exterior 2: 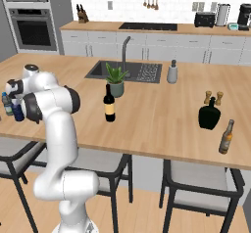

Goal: Move the plastic bottles in the middle to the plastics group, and the glass bottles in the middle to the glass group.

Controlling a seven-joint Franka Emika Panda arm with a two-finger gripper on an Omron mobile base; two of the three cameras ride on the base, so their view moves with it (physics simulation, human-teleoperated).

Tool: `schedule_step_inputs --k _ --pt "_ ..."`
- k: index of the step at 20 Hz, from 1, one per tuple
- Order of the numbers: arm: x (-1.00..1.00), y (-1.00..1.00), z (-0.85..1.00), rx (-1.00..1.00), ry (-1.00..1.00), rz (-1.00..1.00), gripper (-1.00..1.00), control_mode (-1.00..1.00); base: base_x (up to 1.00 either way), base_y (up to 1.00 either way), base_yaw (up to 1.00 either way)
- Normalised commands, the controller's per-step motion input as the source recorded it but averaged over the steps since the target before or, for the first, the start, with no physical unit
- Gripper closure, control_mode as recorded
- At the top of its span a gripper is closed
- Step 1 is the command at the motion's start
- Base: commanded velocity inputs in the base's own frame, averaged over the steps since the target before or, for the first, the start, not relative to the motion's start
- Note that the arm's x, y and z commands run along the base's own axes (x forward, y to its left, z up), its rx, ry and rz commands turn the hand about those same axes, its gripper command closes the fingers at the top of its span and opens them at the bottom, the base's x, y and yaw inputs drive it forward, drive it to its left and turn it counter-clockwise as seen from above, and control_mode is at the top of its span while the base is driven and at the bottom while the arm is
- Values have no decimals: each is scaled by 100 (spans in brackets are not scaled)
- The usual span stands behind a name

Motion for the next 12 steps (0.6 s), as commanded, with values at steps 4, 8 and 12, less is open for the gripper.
schedule_step_inputs --k 4,8,12 --pt "0 0 -17 0 -8 0 100 -100 0 0 0" --pt "0 0 -25 0 -4 0 100 -100 0 0 0" --pt "0 0 -25 0 0 0 100 -100 0 0 0"
